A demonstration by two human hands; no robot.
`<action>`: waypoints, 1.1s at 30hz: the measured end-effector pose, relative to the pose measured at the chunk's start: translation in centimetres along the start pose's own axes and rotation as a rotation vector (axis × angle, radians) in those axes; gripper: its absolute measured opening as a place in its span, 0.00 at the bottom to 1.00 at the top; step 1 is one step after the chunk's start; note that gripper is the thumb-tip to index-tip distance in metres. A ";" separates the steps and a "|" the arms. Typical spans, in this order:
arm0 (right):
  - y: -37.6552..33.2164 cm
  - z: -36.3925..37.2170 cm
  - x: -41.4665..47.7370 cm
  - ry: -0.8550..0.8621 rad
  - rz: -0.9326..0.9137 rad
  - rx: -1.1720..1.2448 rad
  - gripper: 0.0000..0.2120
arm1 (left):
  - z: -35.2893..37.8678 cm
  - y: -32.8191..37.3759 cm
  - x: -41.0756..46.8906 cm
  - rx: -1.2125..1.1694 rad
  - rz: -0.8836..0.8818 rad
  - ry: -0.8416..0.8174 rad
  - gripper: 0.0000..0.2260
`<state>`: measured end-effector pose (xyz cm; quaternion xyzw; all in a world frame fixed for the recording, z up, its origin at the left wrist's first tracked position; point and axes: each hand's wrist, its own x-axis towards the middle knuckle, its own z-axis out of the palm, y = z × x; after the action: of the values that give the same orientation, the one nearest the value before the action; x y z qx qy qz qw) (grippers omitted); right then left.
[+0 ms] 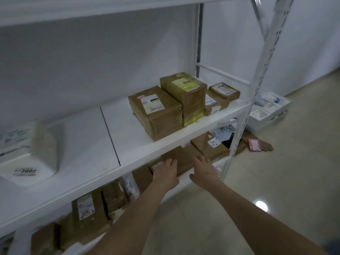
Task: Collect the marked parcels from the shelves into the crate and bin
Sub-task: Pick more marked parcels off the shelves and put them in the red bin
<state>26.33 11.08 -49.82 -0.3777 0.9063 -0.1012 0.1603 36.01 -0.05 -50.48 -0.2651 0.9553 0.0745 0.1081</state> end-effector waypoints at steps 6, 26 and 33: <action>7.0 -1.4 3.3 -0.011 -0.024 0.027 0.33 | -0.2 5.1 4.7 0.012 -0.044 -0.040 0.33; 27.9 -3.0 17.2 -0.152 -0.065 -0.032 0.28 | 4.6 21.8 21.0 -0.081 -0.179 -0.144 0.31; 31.4 2.3 23.4 -0.243 -0.055 -0.023 0.30 | 10.9 22.3 27.9 -0.139 -0.218 -0.207 0.31</action>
<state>-8.79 15.92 -66.54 -0.4136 0.8706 -0.0486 0.2621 2.89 7.34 -65.96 -0.3651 0.8971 0.1553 0.1945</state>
